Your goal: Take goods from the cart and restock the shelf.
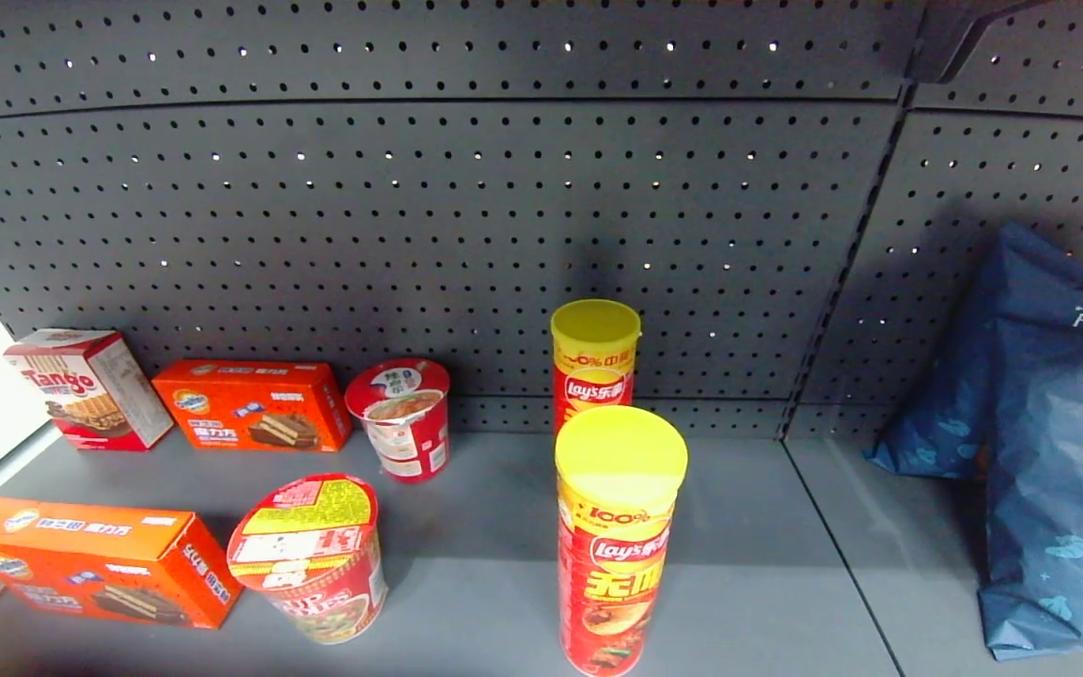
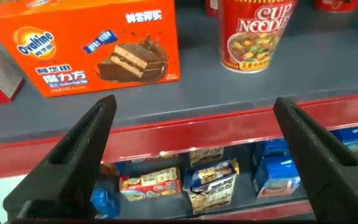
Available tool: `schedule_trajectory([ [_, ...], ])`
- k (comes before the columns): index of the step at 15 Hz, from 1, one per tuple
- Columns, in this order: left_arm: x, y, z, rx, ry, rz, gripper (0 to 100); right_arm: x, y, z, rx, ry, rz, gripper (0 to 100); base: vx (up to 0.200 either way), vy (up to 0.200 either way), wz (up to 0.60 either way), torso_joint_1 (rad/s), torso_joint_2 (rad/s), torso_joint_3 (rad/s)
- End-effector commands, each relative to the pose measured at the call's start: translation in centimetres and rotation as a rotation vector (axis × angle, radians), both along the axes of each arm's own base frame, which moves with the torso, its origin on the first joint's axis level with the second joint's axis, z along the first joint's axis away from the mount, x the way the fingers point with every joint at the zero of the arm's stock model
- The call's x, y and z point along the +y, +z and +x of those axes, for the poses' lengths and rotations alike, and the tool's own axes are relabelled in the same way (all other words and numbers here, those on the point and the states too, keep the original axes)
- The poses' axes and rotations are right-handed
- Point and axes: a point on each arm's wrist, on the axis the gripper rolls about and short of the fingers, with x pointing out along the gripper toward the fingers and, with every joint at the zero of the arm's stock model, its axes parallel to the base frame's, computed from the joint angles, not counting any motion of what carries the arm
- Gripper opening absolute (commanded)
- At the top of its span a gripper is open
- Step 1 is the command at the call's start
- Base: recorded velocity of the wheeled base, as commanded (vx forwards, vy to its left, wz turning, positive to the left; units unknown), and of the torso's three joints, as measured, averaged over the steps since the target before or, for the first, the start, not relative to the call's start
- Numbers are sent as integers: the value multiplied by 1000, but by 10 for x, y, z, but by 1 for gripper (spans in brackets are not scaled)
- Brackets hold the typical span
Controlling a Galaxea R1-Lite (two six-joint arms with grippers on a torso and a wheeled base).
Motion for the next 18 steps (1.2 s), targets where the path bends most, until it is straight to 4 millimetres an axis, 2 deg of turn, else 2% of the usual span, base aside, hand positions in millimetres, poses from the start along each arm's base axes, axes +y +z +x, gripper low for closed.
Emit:
schedule_trajectory([
  [1, 0, 0, 0, 6, 12, -15, 100, -1, -1, 1, 2, -48, 49, 100, 0, 0, 0, 0, 0, 0],
  [2, 0, 0, 1, 9, 25, -26, 100, -3, -1, 1, -11, -134, 61, 100, 0, 0, 0, 0, 0, 0],
  [4, 1, 0, 1, 7, 43, -24, 100, -4, -2, 1, -13, -171, 56, 100, 0, 0, 0, 0, 0, 0],
  [5, 1, 0, 1, 7, 45, -24, 100, -3, -2, 1, -10, -146, 51, 100, 0, 0, 0, 0, 0, 0],
  [6, 1, 0, 1, 6, 61, -20, 100, -1, -5, -1, -14, 40, 50, 100, 0, 0, 0, 0, 0, 0],
  [7, -1, 0, 0, 3, 168, -9, 100, -1, -10, -3, 23, 99, 44, 100, 0, 0, 0, 0, 0, 0],
  [8, -2, 0, 0, 3, 232, 5, 100, -1, -10, -4, 1, 87, 52, 100, 0, 0, 0, 0, 0, 0],
  [10, -2, 0, 0, -3, 191, 17, 100, -1, -10, -5, -24, 77, 59, 100, 0, 0, 0, 0, 0, 0],
  [12, -3, -1, -4, -51, 20, 9, 100, -1, -10, -5, -22, 77, 56, 100, 0, 0, 0, 0, 0, 0],
  [18, -4, -2, -7, -92, 40, 15, 100, -1, -10, -5, -22, 77, 54, 100, 0, 0, 0, 0, 0, 0],
])
